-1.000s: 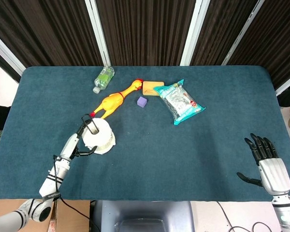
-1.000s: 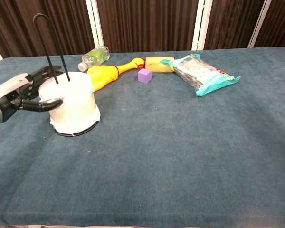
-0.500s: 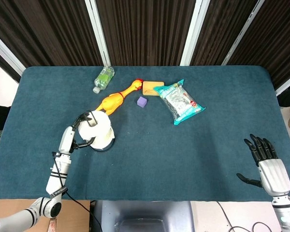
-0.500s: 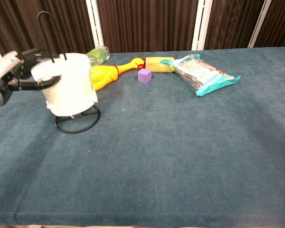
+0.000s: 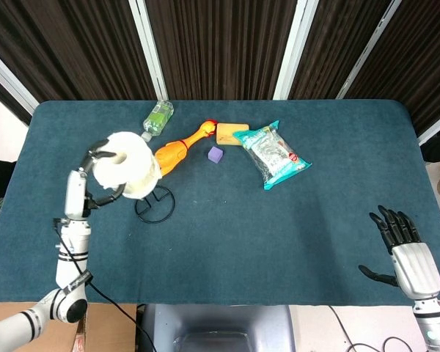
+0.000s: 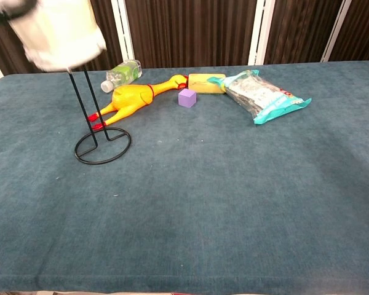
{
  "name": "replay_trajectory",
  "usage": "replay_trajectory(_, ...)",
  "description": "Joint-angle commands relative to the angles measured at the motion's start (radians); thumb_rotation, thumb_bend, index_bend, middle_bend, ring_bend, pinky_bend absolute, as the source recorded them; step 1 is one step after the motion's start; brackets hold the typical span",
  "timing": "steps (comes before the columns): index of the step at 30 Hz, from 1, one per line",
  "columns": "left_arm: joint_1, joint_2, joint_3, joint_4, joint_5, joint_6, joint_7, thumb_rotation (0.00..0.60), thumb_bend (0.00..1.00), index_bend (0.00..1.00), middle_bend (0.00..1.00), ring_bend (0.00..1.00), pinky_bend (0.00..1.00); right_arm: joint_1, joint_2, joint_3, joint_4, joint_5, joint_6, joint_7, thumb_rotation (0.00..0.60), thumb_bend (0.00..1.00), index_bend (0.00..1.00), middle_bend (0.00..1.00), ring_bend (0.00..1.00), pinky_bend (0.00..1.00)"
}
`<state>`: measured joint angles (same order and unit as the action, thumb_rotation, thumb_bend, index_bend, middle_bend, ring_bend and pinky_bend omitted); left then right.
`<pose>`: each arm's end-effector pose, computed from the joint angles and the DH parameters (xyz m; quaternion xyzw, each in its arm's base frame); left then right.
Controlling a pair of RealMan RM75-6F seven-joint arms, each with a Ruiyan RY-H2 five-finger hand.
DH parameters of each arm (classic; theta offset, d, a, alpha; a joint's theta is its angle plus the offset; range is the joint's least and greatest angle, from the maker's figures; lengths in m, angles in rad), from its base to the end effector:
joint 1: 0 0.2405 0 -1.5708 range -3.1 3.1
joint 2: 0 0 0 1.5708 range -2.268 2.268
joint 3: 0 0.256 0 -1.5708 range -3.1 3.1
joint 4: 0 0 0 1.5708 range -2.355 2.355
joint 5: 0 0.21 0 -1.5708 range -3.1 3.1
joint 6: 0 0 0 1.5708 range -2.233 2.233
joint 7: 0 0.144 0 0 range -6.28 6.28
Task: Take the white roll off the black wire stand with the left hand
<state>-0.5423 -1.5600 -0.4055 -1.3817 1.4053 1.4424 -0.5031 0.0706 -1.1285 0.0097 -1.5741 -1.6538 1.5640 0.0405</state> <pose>-0.1656 0.3522 0.0974 -0.4118 -0.4245 -0.7366 0.3282 -0.2986 -0.1670 0.1553 0.6261 -0.3526 0.4264 0.5494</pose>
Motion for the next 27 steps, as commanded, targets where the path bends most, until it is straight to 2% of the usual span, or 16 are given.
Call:
replay_trajectory(1,0.001,0.079,-0.057,-0.093,-0.021,0.021,0.059,0.6,0.66,0.82,0.86,0.75,0.84,-0.003,0.003,0.001,-0.001,0.0,0.006,0.005,0.6,0.03,0.0,0.0,0.0,0.0)
replay_trajectory(4,0.008,0.131,-0.081,-0.152,-0.025,0.035,0.099,0.6,0.66,0.82,0.86,0.75,0.84,-0.004,0.001,0.002,0.0,0.0,0.008,0.004,0.6,0.03,0.0,0.0,0.0,0.0)
replay_trajectory(8,0.035,0.196,-0.084,-0.202,-0.025,0.048,0.127,0.6,0.66,0.82,0.86,0.75,0.84,-0.002,0.001,-0.001,0.0,-0.004,0.0,0.0,0.6,0.03,0.0,0.0,0.0,0.0)
replay_trajectory(11,0.067,0.234,-0.078,-0.202,-0.044,0.051,0.102,0.6,0.66,0.82,0.86,0.75,0.84,-0.003,0.001,-0.004,-0.001,-0.009,0.001,-0.004,0.6,0.03,0.0,0.0,0.0,0.0)
replay_trajectory(15,0.116,0.256,-0.043,-0.165,-0.066,0.051,0.048,0.6,0.66,0.82,0.86,0.75,0.84,-0.006,-0.001,-0.005,-0.003,-0.014,0.006,-0.01,0.6,0.03,0.0,0.0,0.0,0.0)
replay_trajectory(19,0.14,0.2,0.014,-0.046,-0.072,0.048,0.011,0.6,0.65,0.82,0.86,0.75,0.82,-0.005,-0.007,-0.01,-0.008,-0.022,0.003,-0.025,0.6,0.04,0.0,0.0,0.0,0.0)
replay_trajectory(21,0.147,0.137,0.05,0.042,-0.07,0.053,0.004,0.6,0.64,0.82,0.86,0.75,0.8,-0.006,-0.009,-0.014,-0.01,-0.029,0.003,-0.029,0.6,0.04,0.0,0.0,0.0,0.0)
replay_trajectory(25,0.146,0.075,0.072,0.127,-0.063,0.063,-0.001,0.6,0.64,0.82,0.86,0.75,0.74,-0.006,-0.01,-0.014,-0.012,-0.031,0.005,-0.031,0.6,0.04,0.0,0.0,0.0,0.0)
replay_trajectory(26,0.145,0.004,0.116,0.223,-0.056,0.043,0.003,0.6,0.63,0.82,0.86,0.75,0.71,-0.006,-0.01,-0.014,-0.012,-0.03,0.004,-0.034,0.6,0.04,0.0,0.0,0.0,0.0)
replay_trajectory(27,0.142,-0.027,0.126,0.266,-0.051,0.043,-0.002,0.6,0.63,0.81,0.86,0.75,0.68,-0.006,-0.011,-0.014,-0.012,-0.03,0.003,-0.034,0.6,0.04,0.0,0.0,0.0,0.0)
